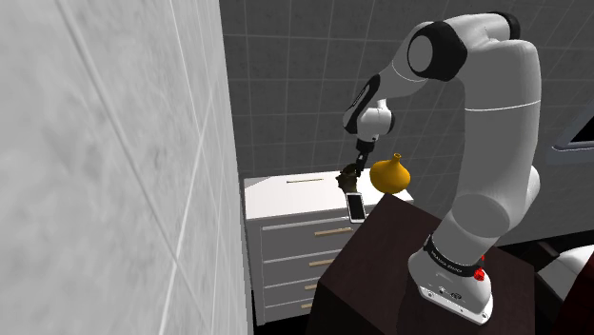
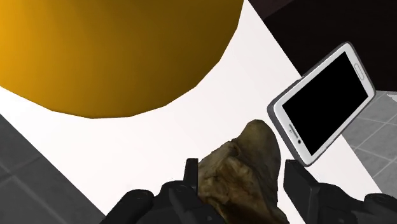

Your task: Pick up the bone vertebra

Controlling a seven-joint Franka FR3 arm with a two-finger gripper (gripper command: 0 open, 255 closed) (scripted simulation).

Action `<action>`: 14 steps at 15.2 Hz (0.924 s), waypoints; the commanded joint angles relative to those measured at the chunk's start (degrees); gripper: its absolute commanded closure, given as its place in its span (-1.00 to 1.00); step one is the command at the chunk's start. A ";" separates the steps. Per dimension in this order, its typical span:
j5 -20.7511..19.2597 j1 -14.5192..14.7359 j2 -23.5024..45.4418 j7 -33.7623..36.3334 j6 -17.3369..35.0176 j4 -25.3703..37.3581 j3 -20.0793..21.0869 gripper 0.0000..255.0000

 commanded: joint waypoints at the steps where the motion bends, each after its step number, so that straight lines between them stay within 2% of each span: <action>1: 0.07 -0.04 0.07 -0.05 0.08 0.00 0.04 1.00; 9: 0.13 -0.05 0.20 -0.06 0.11 0.09 0.10 1.00; 14: -2.48 1.30 -3.53 1.77 -2.63 -0.57 -1.76 1.00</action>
